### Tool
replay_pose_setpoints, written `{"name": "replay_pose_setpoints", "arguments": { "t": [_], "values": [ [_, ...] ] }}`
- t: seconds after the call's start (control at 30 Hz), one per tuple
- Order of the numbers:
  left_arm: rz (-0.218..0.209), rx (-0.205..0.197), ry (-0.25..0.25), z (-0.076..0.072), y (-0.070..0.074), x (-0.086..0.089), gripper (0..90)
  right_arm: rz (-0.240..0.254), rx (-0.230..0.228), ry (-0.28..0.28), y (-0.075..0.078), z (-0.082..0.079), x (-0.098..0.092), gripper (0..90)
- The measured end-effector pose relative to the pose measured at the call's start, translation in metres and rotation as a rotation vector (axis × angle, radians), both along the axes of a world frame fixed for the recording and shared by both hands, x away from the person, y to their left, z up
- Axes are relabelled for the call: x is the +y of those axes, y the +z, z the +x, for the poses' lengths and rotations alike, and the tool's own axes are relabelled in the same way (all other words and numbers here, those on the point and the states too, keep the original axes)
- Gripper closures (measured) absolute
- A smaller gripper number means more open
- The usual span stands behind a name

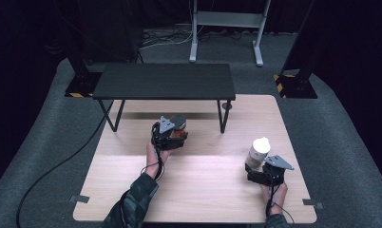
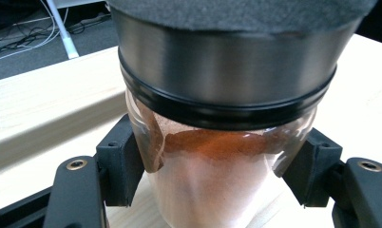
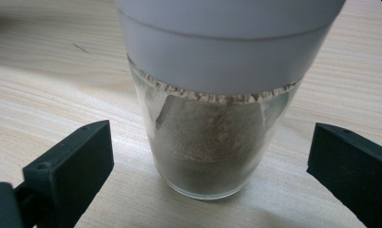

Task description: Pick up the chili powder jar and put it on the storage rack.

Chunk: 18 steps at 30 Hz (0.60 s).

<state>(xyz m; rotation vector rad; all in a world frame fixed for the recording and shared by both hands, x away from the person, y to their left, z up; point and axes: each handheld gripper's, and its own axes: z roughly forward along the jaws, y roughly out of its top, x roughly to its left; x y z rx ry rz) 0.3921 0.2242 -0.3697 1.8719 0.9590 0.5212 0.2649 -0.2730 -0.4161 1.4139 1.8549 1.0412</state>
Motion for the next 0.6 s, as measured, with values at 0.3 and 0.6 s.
{"name": "replay_pose_setpoints", "arguments": {
  "t": [0.3,0.6],
  "values": [
    [-0.007,-0.006,-0.011,0.0,0.006,0.001,31.5,-0.001,0.001,0.001,0.0,0.0,0.0,0.0],
    [-0.009,-0.017,-0.008,0.0,0.014,0.002,31.6,0.002,0.0,0.001,0.0,0.0,0.0,0.0]
  ]
}}
